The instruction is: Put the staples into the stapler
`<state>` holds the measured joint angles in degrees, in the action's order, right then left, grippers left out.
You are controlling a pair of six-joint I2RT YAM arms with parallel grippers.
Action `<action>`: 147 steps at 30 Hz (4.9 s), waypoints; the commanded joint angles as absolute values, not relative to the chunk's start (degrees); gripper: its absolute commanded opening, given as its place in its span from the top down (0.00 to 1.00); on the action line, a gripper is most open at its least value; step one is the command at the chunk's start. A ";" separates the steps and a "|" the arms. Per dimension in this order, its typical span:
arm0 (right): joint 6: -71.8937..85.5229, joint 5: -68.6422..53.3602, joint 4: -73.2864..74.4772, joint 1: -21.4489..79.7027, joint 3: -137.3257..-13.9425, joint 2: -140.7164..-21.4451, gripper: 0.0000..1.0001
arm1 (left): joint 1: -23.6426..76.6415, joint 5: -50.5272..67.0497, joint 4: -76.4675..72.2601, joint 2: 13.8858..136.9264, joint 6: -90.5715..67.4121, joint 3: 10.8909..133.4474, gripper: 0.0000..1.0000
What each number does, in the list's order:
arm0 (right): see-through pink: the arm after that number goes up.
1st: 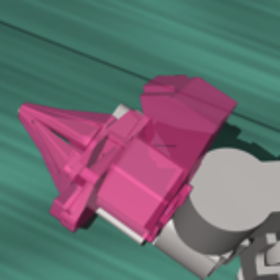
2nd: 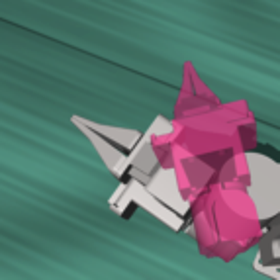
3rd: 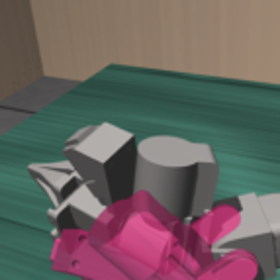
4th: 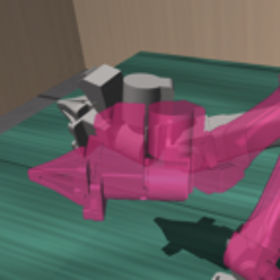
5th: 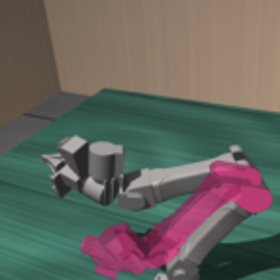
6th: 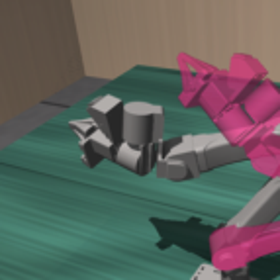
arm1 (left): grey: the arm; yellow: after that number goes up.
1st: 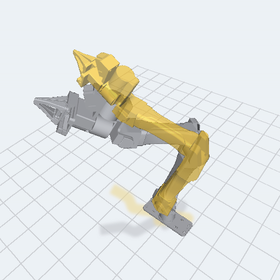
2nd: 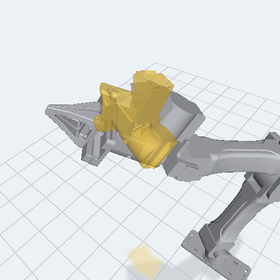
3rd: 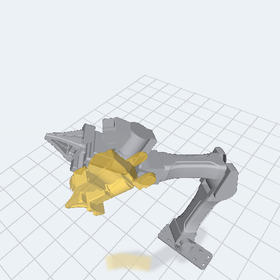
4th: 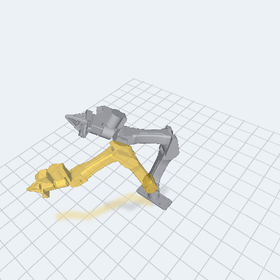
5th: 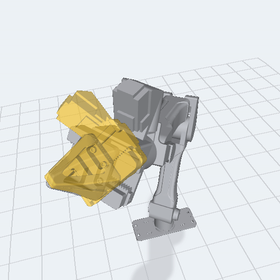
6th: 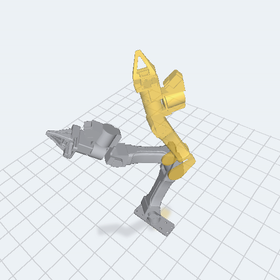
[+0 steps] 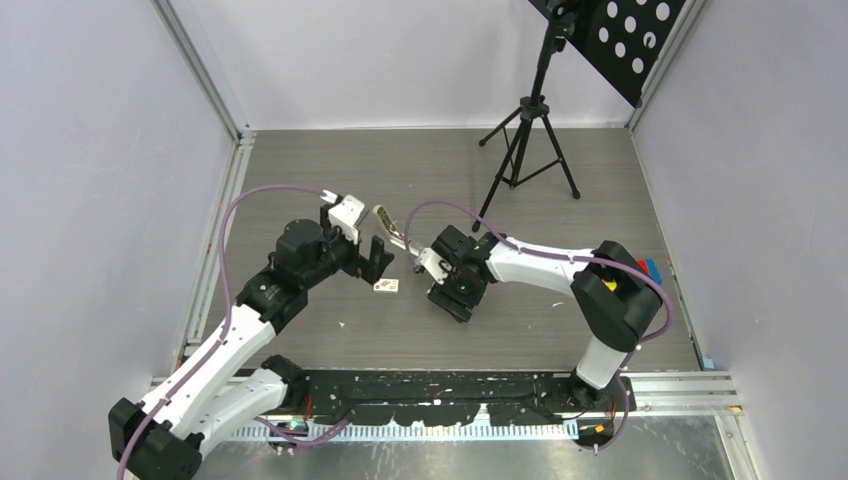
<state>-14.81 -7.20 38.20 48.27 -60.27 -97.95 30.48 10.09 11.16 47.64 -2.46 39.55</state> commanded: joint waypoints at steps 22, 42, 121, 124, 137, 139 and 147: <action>-25.22 11.82 27.92 58.60 -57.12 -77.33 0.62 | 18.46 35.38 17.58 62.26 -24.69 49.52 0.02; -36.26 16.42 21.00 65.29 -57.68 -70.49 0.61 | 23.99 60.33 15.09 75.39 -26.18 52.74 0.22; 55.29 -42.51 -78.84 27.08 -35.53 -76.59 0.34 | 29.71 37.64 -70.81 67.65 -46.05 27.39 1.00; 55.25 -42.50 -79.02 26.98 -35.27 -76.55 0.34 | 29.71 37.12 -71.40 67.61 -46.27 27.25 1.00; 56.23 -42.92 -79.48 26.91 -35.83 -77.24 0.55 | 29.71 37.15 -72.91 68.45 -47.68 27.33 1.00; 56.69 -43.43 -79.52 26.91 -36.26 -77.64 0.63 | 29.71 37.15 -73.03 68.61 -47.72 27.21 1.00; 57.56 -45.56 -79.06 26.10 -36.98 -78.39 1.00 | 29.54 38.75 -69.31 68.51 -45.44 27.63 0.89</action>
<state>57.19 -43.53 -76.38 26.59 -34.65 -78.43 29.61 38.48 -68.64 69.04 -47.88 26.94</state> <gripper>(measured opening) 0.396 0.348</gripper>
